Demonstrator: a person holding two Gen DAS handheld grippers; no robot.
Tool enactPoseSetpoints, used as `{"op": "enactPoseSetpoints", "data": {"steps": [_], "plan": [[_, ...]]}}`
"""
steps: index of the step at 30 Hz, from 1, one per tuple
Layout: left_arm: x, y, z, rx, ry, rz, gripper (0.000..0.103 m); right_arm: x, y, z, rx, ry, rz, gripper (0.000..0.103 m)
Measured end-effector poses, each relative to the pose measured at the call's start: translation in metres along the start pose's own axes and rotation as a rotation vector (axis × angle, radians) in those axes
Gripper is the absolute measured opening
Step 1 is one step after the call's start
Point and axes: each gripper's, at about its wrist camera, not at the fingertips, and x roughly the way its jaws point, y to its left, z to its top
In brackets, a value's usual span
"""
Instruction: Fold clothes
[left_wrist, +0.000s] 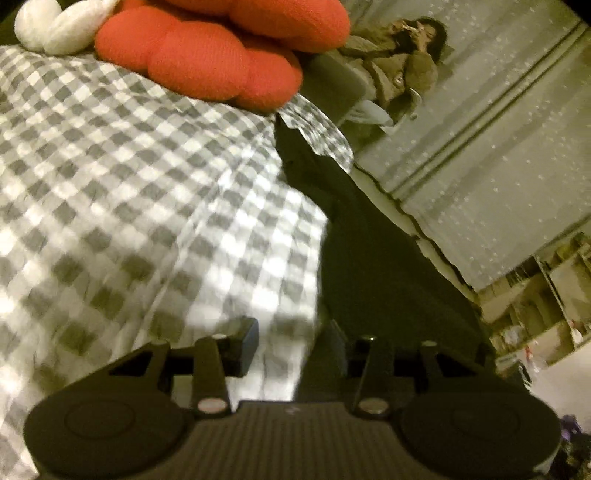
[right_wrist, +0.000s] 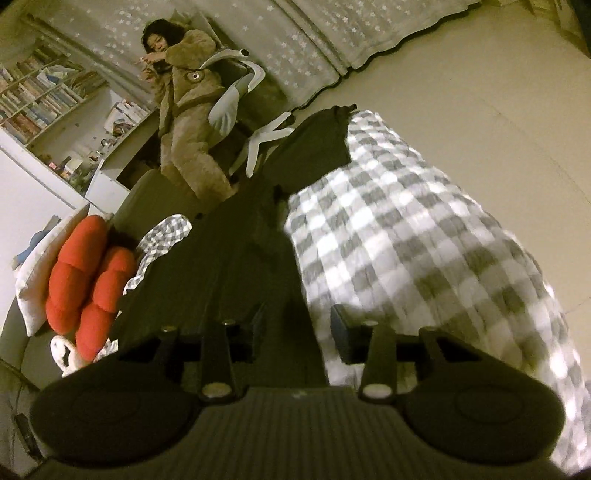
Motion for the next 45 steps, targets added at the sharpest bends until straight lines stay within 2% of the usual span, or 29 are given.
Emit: {"op": "enactPoseSetpoints", "data": {"steps": [7, 10, 12, 13, 14, 17, 18, 21, 24, 25, 27, 28, 31, 37, 40, 42, 45], "plan": [[-0.020, 0.005, -0.027, 0.054, 0.076, -0.100, 0.043, -0.018, 0.000, -0.025, -0.019, 0.013, 0.019, 0.035], [-0.026, 0.004, -0.042, 0.080, 0.107, -0.130, 0.039, -0.021, 0.002, -0.037, -0.044, 0.027, 0.019, 0.025], [-0.028, 0.002, -0.049, 0.099, 0.141, -0.127, 0.012, -0.025, 0.004, -0.043, -0.057, 0.020, 0.006, 0.001], [-0.028, 0.003, -0.052, 0.095, 0.151, -0.103, 0.001, -0.028, 0.004, -0.045, -0.062, 0.004, -0.006, 0.001], [-0.028, 0.003, -0.055, 0.090, 0.161, -0.079, 0.001, -0.032, 0.004, -0.047, -0.067, -0.013, -0.019, 0.001], [-0.042, 0.011, -0.053, 0.057, 0.103, -0.063, 0.001, -0.045, 0.002, -0.051, -0.063, -0.073, -0.048, 0.001], [-0.046, 0.015, -0.052, 0.043, 0.086, -0.058, 0.001, -0.047, -0.001, -0.051, -0.060, -0.075, -0.047, 0.001], [-0.041, 0.016, -0.056, 0.071, 0.105, -0.055, 0.003, -0.042, -0.005, -0.056, -0.079, -0.028, -0.068, 0.003], [-0.045, 0.017, -0.059, 0.077, 0.110, -0.081, 0.009, -0.050, -0.013, -0.060, -0.047, -0.020, -0.013, 0.016], [-0.048, 0.020, -0.060, 0.079, 0.114, -0.102, 0.014, -0.054, -0.015, -0.061, -0.044, -0.015, 0.005, 0.019], [-0.053, 0.026, -0.063, 0.083, 0.123, -0.146, 0.025, -0.061, -0.020, -0.065, -0.041, -0.005, 0.041, 0.034], [-0.055, 0.029, -0.064, 0.085, 0.127, -0.168, 0.032, -0.066, -0.022, -0.068, -0.043, 0.000, 0.057, 0.035], [-0.063, 0.038, -0.072, 0.112, 0.145, -0.226, 0.037, -0.079, -0.028, -0.078, -0.049, 0.015, 0.104, 0.036], [-0.076, 0.050, -0.088, 0.178, 0.199, -0.319, 0.038, -0.100, -0.037, -0.094, -0.070, 0.073, 0.180, 0.036], [-0.079, 0.057, -0.099, 0.209, 0.232, -0.353, 0.034, -0.107, -0.041, -0.102, -0.082, 0.098, 0.206, 0.034], [-0.079, 0.059, -0.108, 0.227, 0.250, -0.363, 0.032, -0.108, -0.044, -0.110, -0.094, 0.129, 0.202, 0.026], [-0.077, 0.062, -0.119, 0.227, 0.264, -0.370, 0.029, -0.110, -0.046, -0.117, -0.100, 0.139, 0.220, 0.025]]}}
